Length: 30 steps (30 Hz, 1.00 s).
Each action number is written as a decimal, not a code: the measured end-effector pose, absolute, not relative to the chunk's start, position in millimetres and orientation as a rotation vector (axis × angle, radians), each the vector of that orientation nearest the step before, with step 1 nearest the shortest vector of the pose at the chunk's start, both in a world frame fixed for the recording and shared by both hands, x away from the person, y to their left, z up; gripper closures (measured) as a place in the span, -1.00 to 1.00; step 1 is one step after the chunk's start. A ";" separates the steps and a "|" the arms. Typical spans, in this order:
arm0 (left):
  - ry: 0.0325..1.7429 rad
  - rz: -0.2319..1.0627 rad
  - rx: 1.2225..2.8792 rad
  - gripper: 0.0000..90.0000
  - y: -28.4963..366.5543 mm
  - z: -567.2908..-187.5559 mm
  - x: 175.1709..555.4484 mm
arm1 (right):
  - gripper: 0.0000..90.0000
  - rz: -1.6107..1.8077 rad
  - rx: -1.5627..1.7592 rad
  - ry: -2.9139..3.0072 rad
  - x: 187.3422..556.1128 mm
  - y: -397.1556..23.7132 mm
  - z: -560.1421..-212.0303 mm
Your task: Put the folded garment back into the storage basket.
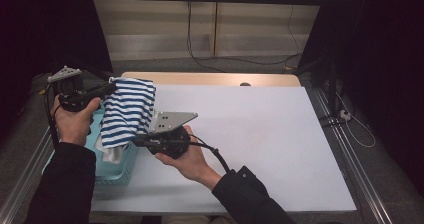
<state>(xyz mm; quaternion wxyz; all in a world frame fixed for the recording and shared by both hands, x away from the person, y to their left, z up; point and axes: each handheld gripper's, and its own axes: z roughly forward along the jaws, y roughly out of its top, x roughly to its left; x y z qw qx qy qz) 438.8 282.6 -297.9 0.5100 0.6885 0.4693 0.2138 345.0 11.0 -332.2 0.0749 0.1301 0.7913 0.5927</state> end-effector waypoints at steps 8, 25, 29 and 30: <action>1.156 0.524 1.643 0.79 293.0 -300.7 439.7 | 0.92 1.786 0.387 2.381 347.4 22.8 -333.1; 1.187 0.560 1.616 0.79 319.4 -304.3 439.3 | 0.92 1.775 0.357 2.408 353.5 54.0 -338.4; 1.199 0.558 1.625 0.79 325.4 -304.3 438.3 | 0.92 1.773 0.347 2.415 355.6 62.4 -337.2; 1.198 0.564 1.623 0.79 326.5 -304.4 438.7 | 0.92 1.773 0.347 2.415 355.6 62.4 -337.2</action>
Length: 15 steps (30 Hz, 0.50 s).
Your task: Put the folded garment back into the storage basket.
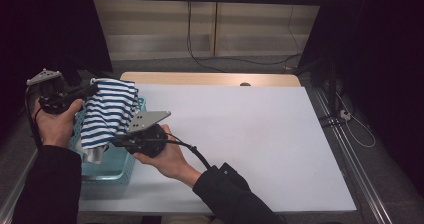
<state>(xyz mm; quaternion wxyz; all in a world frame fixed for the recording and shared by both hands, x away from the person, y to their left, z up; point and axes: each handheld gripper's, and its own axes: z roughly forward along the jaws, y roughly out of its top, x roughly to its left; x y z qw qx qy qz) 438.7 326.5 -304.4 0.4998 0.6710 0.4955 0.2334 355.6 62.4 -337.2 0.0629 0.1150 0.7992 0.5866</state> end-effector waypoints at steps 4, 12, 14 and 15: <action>1.199 0.572 1.625 0.79 333.2 -306.7 439.5 | 0.92 1.766 0.339 2.418 358.0 69.2 -338.2; 1.232 0.593 1.614 0.79 345.1 -311.6 439.0 | 0.92 1.754 0.342 2.436 361.1 78.6 -343.9; 1.244 0.563 1.615 0.79 346.8 -312.0 438.0 | 0.92 1.754 0.340 2.437 362.0 79.8 -344.4; 1.259 0.574 1.621 0.79 349.1 -312.9 439.0 | 0.92 1.749 0.346 2.440 363.2 82.7 -345.5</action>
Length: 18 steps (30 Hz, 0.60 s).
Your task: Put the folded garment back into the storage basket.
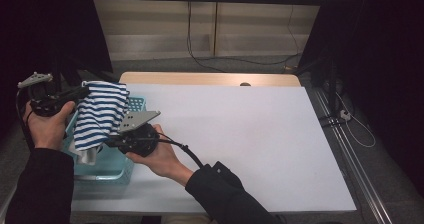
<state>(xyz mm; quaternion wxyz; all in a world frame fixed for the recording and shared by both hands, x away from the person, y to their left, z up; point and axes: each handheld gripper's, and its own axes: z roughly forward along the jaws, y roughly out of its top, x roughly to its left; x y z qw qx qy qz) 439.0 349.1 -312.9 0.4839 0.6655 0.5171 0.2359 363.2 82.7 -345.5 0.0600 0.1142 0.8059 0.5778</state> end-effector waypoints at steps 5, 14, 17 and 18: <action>1.288 0.575 1.612 0.79 353.3 -319.0 440.4 | 0.92 1.747 0.353 2.453 365.8 88.7 -350.2; 1.318 0.569 1.612 0.79 360.2 -327.7 441.7 | 0.92 1.720 0.354 2.472 369.0 95.4 -357.3; 1.333 0.570 1.613 0.79 362.5 -329.6 441.9 | 0.92 1.715 0.356 2.478 370.8 97.5 -359.5; 1.331 0.577 1.624 0.79 364.1 -330.4 442.1 | 0.92 1.709 0.360 2.483 371.7 99.0 -360.8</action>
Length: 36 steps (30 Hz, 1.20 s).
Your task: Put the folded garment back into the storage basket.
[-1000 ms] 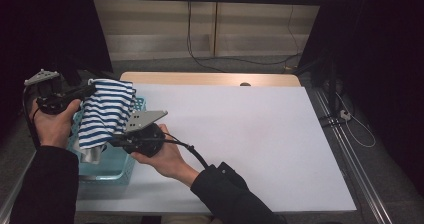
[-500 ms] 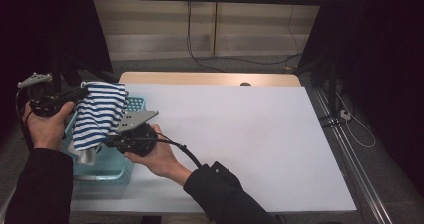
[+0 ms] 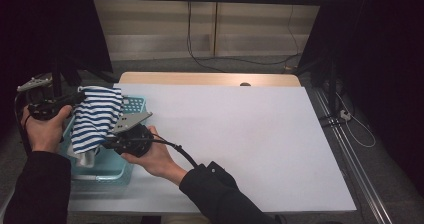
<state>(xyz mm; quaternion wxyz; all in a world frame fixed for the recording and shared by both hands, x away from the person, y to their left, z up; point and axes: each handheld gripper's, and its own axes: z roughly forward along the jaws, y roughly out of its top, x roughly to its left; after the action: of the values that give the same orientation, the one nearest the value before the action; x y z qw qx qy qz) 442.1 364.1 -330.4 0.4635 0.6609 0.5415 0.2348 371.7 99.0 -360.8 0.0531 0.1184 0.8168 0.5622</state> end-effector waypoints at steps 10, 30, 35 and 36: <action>1.350 0.571 1.636 0.79 373.6 -341.5 442.3 | 0.92 1.689 0.361 2.518 372.4 109.2 -371.0; 1.406 0.530 1.743 0.79 361.6 -370.9 455.3 | 0.92 1.598 0.372 2.589 371.7 116.6 -397.8; 1.428 0.522 1.755 0.79 359.7 -376.9 457.0 | 0.92 1.590 0.390 2.596 372.0 114.0 -403.6; 1.439 0.513 1.743 0.79 359.3 -378.8 457.6 | 0.92 1.584 0.393 2.597 372.4 113.1 -405.3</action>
<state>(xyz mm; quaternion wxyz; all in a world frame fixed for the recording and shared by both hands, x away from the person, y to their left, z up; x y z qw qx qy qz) 457.6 359.3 -378.8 0.4001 0.6892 0.5690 0.2030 372.4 113.1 -405.3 0.0371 0.1279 0.8461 0.5161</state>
